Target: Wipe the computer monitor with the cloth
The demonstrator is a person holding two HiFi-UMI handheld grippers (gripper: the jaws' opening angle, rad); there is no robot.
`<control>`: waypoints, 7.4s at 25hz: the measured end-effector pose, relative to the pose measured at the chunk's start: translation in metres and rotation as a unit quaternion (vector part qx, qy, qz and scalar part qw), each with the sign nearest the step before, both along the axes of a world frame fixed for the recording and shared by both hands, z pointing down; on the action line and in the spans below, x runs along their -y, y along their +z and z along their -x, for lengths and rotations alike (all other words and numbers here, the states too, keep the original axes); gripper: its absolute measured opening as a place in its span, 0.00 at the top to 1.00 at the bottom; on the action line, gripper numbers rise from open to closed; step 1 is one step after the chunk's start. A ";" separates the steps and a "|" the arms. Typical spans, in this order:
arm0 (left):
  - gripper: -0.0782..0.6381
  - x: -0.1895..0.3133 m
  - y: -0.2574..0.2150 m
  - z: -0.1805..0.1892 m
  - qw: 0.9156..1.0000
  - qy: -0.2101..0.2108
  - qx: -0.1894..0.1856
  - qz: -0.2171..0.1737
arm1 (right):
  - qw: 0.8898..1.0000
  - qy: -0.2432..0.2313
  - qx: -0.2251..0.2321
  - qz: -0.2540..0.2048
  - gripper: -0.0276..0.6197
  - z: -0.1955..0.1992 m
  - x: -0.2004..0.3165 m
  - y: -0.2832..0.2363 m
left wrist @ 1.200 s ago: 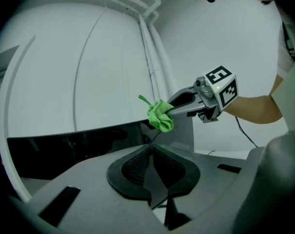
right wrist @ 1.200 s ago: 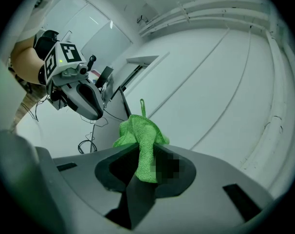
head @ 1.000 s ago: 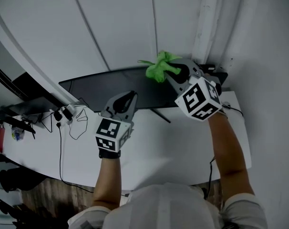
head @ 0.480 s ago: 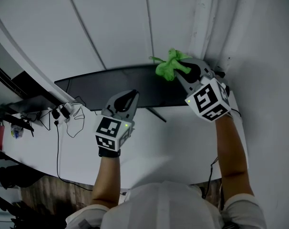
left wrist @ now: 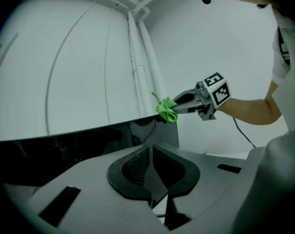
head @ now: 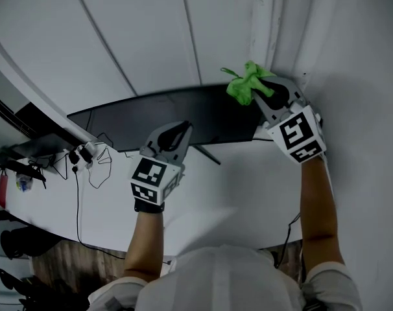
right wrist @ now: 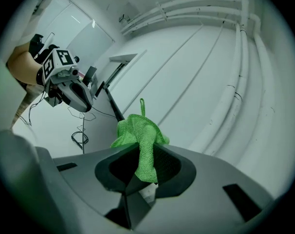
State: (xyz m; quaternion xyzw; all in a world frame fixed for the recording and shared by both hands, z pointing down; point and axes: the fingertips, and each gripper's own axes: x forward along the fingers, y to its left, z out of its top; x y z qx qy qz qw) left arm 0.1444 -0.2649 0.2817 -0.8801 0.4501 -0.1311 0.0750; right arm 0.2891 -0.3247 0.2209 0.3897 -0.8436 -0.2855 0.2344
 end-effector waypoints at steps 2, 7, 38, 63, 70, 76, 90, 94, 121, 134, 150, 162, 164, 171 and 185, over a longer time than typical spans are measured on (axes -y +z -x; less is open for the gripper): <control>0.84 0.002 0.001 -0.006 1.000 0.004 0.003 0.003 | 1.000 0.008 0.007 -0.002 0.83 -0.011 0.002 -0.001; 0.84 0.004 0.001 -0.023 1.000 0.016 0.011 0.003 | 0.998 0.022 0.060 0.011 0.83 -0.040 0.006 0.000; 0.85 0.003 0.022 -0.053 0.998 0.059 0.010 0.022 | 0.897 -0.059 0.406 0.165 0.83 -0.060 0.017 0.116; 0.85 0.009 0.063 -0.052 0.996 0.059 0.014 0.059 | 0.934 0.017 0.236 0.267 0.83 -0.047 0.022 0.252; 0.85 0.007 0.070 -0.044 0.997 0.051 0.013 0.064 | 0.930 0.042 0.206 0.300 0.83 -0.046 0.025 0.289; 0.85 0.004 0.077 -0.035 0.997 0.041 0.012 0.072 | 0.925 0.068 0.178 0.329 0.83 -0.047 0.028 0.323; 0.85 -0.004 0.094 -0.015 0.996 0.014 0.003 0.088 | 0.918 0.089 0.120 0.367 0.83 -0.047 0.032 0.368; 0.85 -0.009 0.101 -0.004 0.995 0.006 0.004 0.097 | 0.908 0.107 0.142 0.378 0.83 -0.041 0.028 0.377; 0.85 -0.035 0.154 0.171 0.982 -0.090 -0.053 0.158 | 0.920 0.080 0.136 0.357 0.83 0.148 0.008 0.361; 0.86 -0.037 0.203 0.278 0.959 -0.150 -0.139 0.195 | 0.925 0.061 0.128 0.351 0.83 0.254 -0.007 0.356; 0.86 -0.057 0.257 0.389 0.950 -0.165 -0.125 0.233 | 0.933 0.013 0.110 0.341 0.83 0.415 -0.023 0.356; 0.86 -0.079 0.249 0.434 0.952 -0.167 -0.131 0.222 | 0.935 -0.030 0.096 0.340 0.83 0.506 -0.037 0.351; 0.86 -0.083 0.247 0.435 0.953 -0.164 -0.130 0.221 | 0.935 -0.039 0.092 0.341 0.83 0.519 -0.039 0.346; 0.86 -0.095 0.238 0.429 0.952 -0.168 -0.135 0.216 | 0.932 -0.101 0.085 0.339 0.83 0.554 -0.062 0.315; 0.86 -0.124 0.137 0.445 0.974 -0.113 -0.123 0.152 | 0.961 -0.207 0.048 0.176 0.83 0.598 -0.139 0.138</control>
